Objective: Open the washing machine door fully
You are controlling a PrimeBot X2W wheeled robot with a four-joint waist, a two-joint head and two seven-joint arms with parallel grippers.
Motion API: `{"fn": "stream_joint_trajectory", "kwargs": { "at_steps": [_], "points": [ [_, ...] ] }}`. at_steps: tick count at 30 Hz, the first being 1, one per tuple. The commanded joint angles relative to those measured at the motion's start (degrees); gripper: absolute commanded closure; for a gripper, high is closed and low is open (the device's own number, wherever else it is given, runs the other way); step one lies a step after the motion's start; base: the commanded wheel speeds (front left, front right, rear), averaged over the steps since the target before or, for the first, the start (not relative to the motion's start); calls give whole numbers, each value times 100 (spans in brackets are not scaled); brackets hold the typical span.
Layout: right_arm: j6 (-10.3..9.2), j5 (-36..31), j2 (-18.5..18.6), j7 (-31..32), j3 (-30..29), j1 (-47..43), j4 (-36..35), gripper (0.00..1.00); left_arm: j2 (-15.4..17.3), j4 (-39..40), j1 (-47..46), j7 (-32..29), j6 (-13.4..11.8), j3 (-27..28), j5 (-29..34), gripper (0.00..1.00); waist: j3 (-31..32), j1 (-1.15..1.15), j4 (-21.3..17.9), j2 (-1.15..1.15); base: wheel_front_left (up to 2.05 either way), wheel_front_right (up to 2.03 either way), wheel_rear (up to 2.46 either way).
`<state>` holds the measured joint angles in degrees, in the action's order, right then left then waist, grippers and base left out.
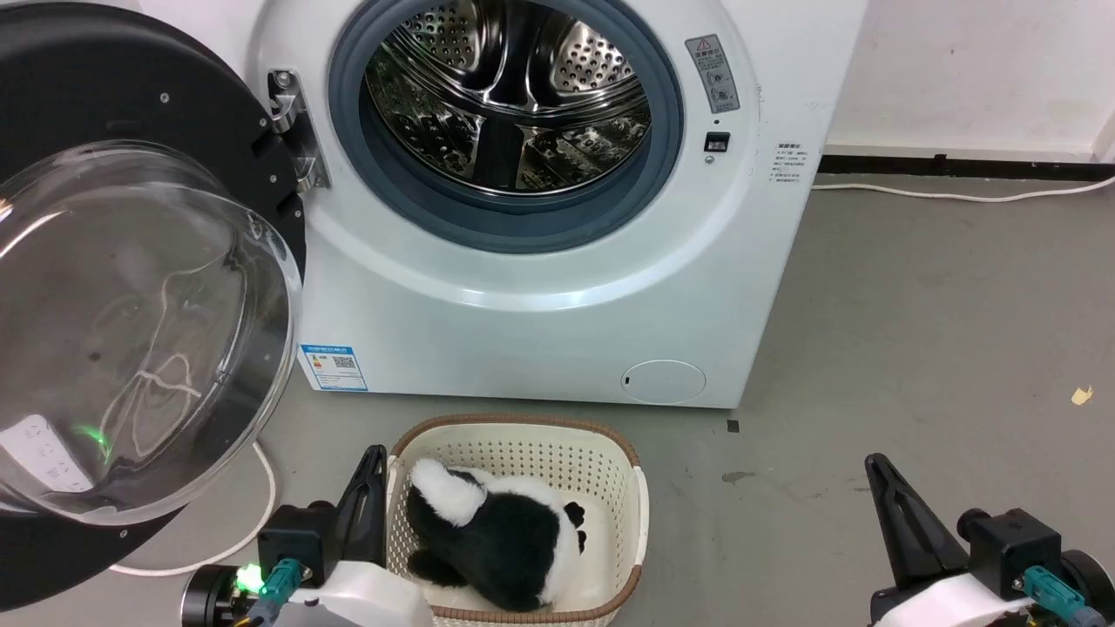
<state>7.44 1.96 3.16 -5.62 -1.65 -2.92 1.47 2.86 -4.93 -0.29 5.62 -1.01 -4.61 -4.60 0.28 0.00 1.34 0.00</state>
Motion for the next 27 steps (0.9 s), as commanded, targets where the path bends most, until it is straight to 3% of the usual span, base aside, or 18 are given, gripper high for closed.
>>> {"fn": "stream_joint_trajectory", "kwargs": {
  "at_steps": [1,27],
  "points": [
    [3,-27,-18,24,8,87,-37,100,4,59,19,-26,9,42,71,100,-1,0,-4,0,0,0,0],
    [4,-123,-24,329,97,203,-99,100,3,306,25,-330,61,280,292,100,-16,0,-77,0,0,0,0]
  ]
}}
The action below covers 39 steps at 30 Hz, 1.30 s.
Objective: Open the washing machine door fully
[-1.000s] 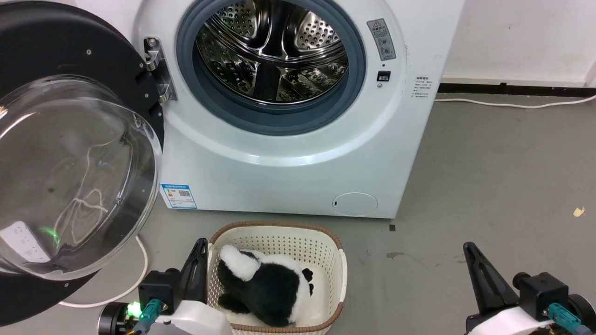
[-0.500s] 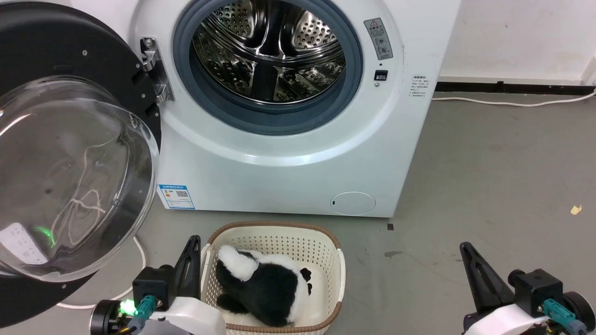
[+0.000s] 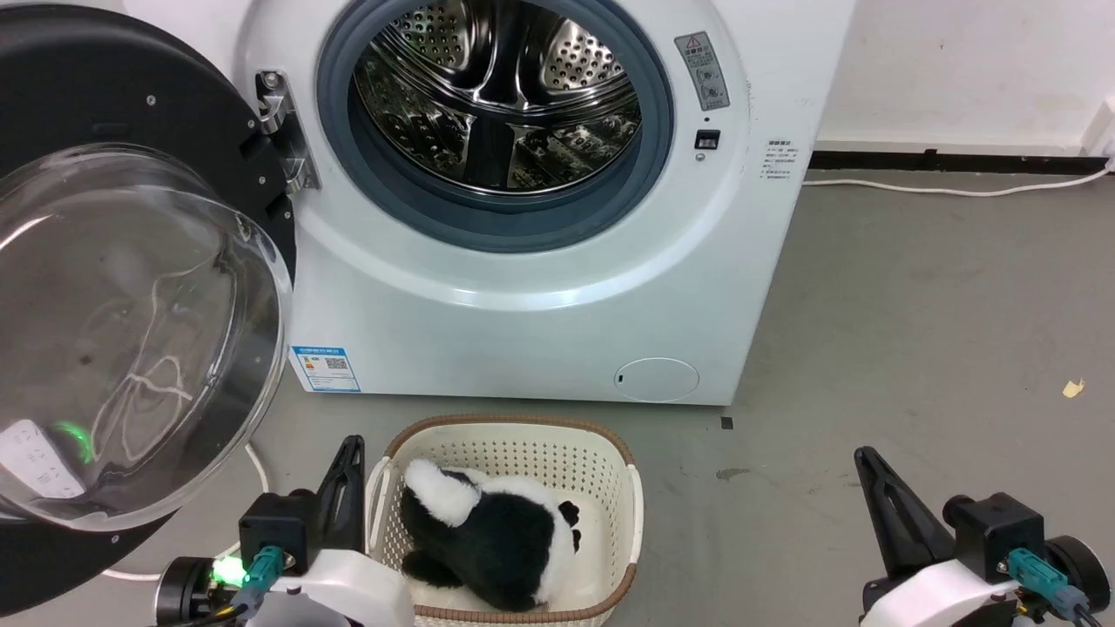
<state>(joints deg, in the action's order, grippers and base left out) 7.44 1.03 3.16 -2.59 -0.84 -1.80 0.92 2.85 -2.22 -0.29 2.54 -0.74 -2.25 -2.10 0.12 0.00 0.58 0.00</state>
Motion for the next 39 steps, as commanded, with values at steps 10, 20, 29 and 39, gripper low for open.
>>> {"fn": "stream_joint_trajectory", "kwargs": {
  "at_steps": [10,20,29,39],
  "points": [
    [4,-67,-26,144,50,136,-68,100,3,130,27,-140,55,135,127,100,-6,0,-30,0,0,0,0],
    [5,-103,-28,259,84,180,-92,100,3,222,29,-254,74,225,210,100,-12,0,-58,0,0,0,0],
    [5,-103,-28,259,84,180,-92,100,3,222,29,-254,74,225,210,100,-12,0,-58,0,0,0,0],
    [5,-103,-28,259,84,180,-92,100,3,222,29,-254,74,225,210,100,-12,0,-58,0,0,0,0]
  ]
}}
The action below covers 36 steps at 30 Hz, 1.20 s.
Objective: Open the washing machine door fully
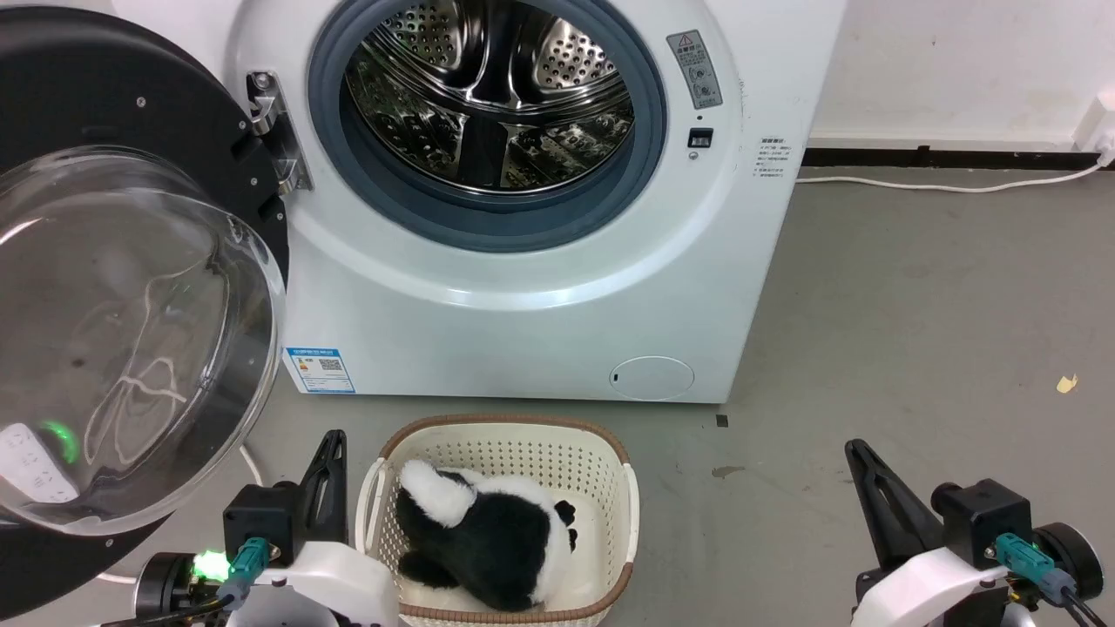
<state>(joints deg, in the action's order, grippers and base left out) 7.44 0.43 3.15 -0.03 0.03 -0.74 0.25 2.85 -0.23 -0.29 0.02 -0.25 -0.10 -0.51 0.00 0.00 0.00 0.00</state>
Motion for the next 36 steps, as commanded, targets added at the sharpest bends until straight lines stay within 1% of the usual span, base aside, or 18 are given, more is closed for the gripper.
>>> {"fn": "stream_joint_trajectory", "kwargs": {
  "at_steps": [1,36],
  "points": [
    [5,-43,-27,3,-3,74,-25,100,3,23,29,-2,25,10,51,100,0,0,0,0,0,0,0],
    [5,-43,-27,3,-3,74,-25,100,3,23,29,-2,25,10,51,100,0,0,0,0,0,0,0]
  ]
}}
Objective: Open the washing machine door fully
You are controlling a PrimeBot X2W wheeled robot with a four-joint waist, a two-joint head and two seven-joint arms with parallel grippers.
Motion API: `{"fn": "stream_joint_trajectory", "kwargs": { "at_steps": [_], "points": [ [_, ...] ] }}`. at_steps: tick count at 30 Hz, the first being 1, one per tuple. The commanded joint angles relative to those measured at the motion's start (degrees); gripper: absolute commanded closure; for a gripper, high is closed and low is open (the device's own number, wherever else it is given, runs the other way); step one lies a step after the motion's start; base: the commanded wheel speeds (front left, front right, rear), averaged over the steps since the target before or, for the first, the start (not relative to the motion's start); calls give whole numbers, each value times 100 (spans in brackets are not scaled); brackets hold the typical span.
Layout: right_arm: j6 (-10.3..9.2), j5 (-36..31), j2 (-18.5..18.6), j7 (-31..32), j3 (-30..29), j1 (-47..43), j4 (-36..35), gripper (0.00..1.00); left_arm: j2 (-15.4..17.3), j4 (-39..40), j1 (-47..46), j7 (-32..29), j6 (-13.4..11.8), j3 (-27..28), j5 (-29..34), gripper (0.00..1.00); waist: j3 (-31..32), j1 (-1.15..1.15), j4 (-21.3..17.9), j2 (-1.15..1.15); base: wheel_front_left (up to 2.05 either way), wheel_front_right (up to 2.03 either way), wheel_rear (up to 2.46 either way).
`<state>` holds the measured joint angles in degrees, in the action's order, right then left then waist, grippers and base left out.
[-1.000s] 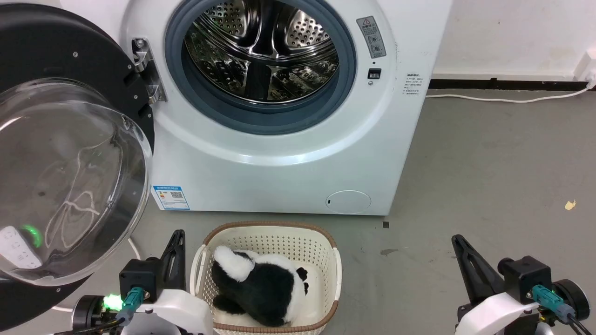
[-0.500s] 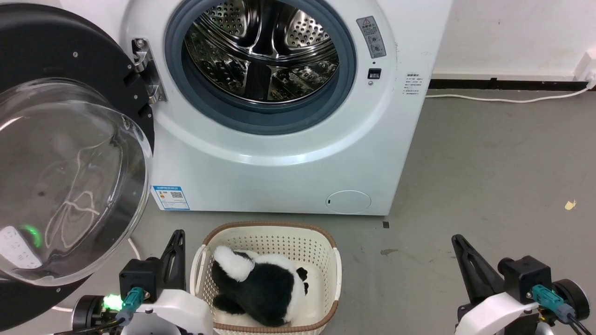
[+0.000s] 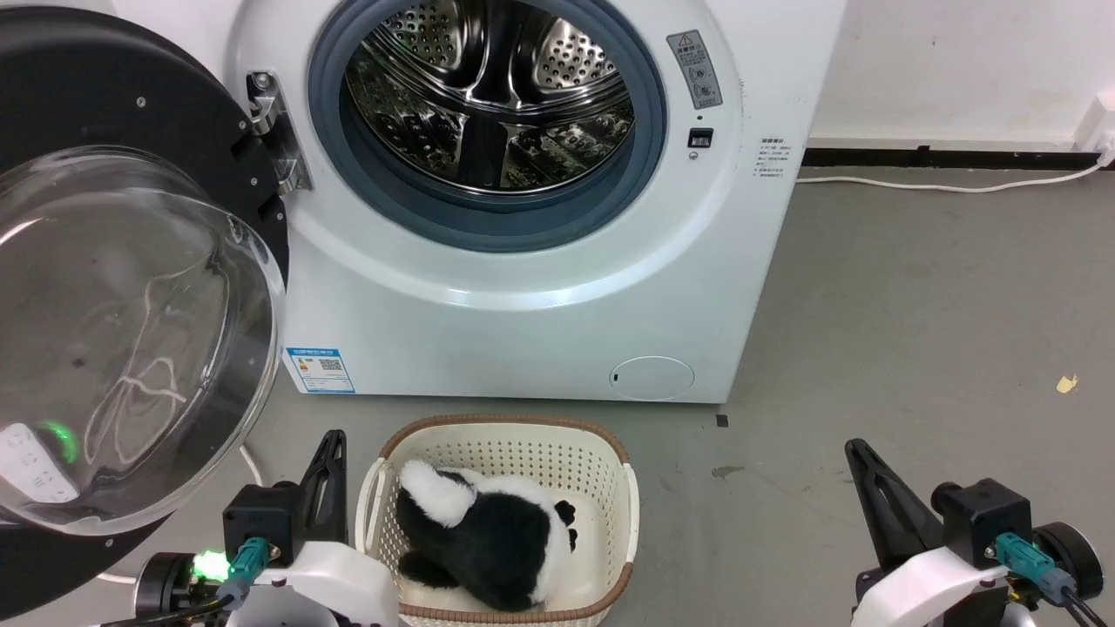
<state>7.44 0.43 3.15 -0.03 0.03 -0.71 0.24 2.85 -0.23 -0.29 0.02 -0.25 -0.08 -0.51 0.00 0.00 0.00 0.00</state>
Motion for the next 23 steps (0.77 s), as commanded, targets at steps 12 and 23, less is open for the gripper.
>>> {"fn": "stream_joint_trajectory", "kwargs": {
  "at_steps": [12,23],
  "points": [
    [5,-43,-27,3,-3,71,-24,100,3,23,29,-2,25,8,51,100,0,0,0,0,0,0,0],
    [5,-43,-27,3,-3,71,-24,100,3,23,29,-2,25,8,51,100,0,0,0,0,0,0,0]
  ]
}}
